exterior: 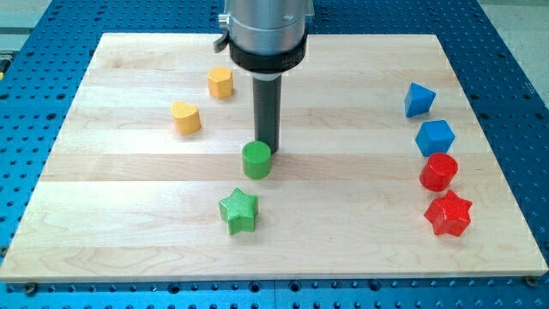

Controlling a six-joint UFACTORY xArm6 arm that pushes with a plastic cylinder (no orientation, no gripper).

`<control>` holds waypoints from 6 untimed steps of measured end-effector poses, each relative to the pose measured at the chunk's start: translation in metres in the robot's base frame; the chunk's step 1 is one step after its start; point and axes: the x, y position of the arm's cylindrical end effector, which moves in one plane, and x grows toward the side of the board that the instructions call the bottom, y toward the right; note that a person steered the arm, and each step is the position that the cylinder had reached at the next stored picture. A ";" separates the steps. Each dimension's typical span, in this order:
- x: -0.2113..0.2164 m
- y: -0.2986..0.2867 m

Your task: Place your arm at the top left of the triangle

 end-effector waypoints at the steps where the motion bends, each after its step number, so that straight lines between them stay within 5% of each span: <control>1: 0.060 -0.075; 3: 0.027 -0.030; 6: -0.222 0.238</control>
